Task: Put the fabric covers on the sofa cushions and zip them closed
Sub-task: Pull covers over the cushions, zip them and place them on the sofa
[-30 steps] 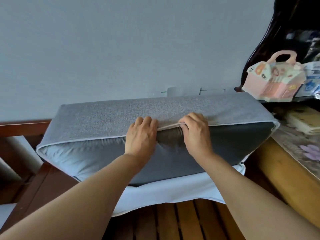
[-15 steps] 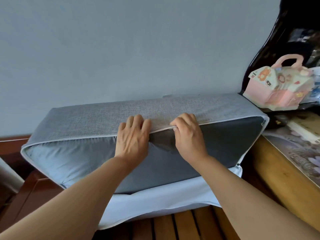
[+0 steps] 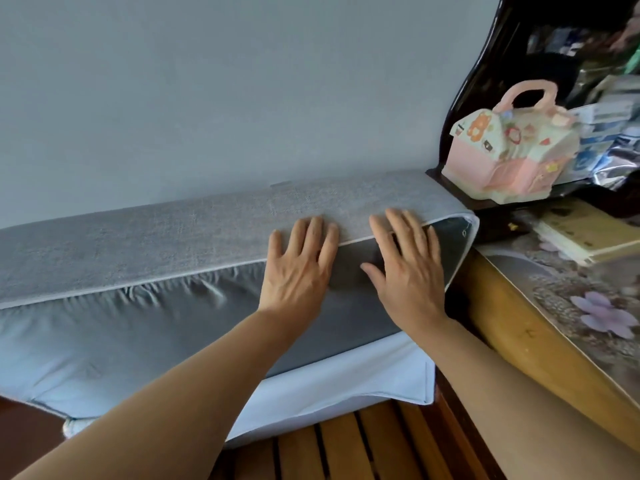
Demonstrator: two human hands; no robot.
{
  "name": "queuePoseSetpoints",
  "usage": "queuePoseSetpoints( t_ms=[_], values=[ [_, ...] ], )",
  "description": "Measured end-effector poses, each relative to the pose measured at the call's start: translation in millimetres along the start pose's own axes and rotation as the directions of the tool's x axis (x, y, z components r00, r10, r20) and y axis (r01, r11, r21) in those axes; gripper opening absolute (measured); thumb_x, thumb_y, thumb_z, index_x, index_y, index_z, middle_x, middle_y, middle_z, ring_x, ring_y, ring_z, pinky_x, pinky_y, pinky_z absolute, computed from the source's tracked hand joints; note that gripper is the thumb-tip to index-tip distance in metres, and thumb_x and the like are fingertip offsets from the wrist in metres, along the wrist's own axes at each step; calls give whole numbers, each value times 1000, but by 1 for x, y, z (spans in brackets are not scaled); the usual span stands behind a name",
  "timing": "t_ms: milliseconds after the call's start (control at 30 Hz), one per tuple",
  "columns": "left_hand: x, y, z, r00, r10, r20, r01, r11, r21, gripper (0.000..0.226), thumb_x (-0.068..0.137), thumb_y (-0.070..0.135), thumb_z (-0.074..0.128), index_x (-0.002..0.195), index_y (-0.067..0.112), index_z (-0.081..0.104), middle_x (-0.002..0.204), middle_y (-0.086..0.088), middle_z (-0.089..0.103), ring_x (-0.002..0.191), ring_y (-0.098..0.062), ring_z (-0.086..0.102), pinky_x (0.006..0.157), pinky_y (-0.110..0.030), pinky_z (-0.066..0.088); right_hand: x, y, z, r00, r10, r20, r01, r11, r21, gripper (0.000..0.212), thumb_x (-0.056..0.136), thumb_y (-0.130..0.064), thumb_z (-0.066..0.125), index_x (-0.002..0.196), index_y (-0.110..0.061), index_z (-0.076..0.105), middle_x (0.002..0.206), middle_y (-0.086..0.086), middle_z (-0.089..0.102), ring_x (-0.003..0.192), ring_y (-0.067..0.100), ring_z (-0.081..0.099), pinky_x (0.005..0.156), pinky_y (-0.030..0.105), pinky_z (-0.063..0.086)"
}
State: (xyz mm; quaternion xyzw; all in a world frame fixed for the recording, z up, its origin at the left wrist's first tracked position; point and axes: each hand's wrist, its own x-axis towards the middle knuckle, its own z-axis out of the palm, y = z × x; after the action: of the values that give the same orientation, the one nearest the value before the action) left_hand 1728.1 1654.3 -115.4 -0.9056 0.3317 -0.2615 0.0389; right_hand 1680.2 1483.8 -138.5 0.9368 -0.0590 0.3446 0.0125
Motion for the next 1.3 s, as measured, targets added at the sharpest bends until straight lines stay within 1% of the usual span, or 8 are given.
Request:
queuePoseSetpoints(
  t_ms=[233,433,667,767,933,1133,1233,1300],
  values=[
    [34,86,22,987,104,-124,-90,990,110,64,84,7,27,147,10,18,154,-5,26,139,-23,28,105,-54,19,-5,87,1,993,118,20,-119,992,51,80,76,-47,66,143,-16,35,147,20,31,136,38,29,106,55,27],
    [43,114,42,955,282,-91,-250,932,261,66,87,3,30,150,12,10,157,4,9,143,-20,10,108,-47,15,-21,115,18,993,116,9,-111,925,364,89,79,-11,72,149,-8,18,148,20,32,136,31,34,107,39,38],
    [28,117,64,914,406,1,-382,858,344,63,87,2,18,149,15,16,157,3,13,143,-16,10,109,-46,15,-55,120,43,964,176,199,-256,810,527,82,86,-7,63,150,-9,11,156,10,21,141,24,27,110,30,30],
    [18,118,77,881,469,58,-454,805,383,66,86,5,32,149,18,16,158,2,12,144,-19,13,110,-46,11,-83,123,59,938,185,293,-324,769,552,77,90,-4,58,151,-16,12,155,4,24,141,18,27,107,23,27],
    [8,122,94,883,462,83,-455,801,389,66,84,3,25,148,17,22,157,0,13,144,-21,17,110,-47,11,-117,127,77,844,317,433,-531,609,589,52,89,6,49,136,-9,34,135,5,50,124,23,49,98,34,42],
    [7,123,94,898,421,127,-434,802,410,70,81,2,22,149,19,16,159,0,6,145,-21,12,111,-48,7,-130,125,103,599,316,735,-766,493,412,61,93,-7,51,146,-9,19,138,15,45,122,31,49,93,32,41],
    [6,127,93,910,389,147,-413,804,428,75,80,4,37,149,20,12,159,1,4,145,-21,10,110,-49,6,-136,122,109,541,317,779,-811,443,383,37,90,-13,54,124,-3,45,109,14,56,94,27,57,69,29,41],
    [5,131,90,913,371,169,-408,806,429,75,81,6,40,149,20,13,159,1,4,145,-21,11,110,-49,6,-141,120,106,509,303,806,-847,345,405,24,84,-13,58,105,-1,57,99,15,64,86,29,62,66,32,46]
  ],
)
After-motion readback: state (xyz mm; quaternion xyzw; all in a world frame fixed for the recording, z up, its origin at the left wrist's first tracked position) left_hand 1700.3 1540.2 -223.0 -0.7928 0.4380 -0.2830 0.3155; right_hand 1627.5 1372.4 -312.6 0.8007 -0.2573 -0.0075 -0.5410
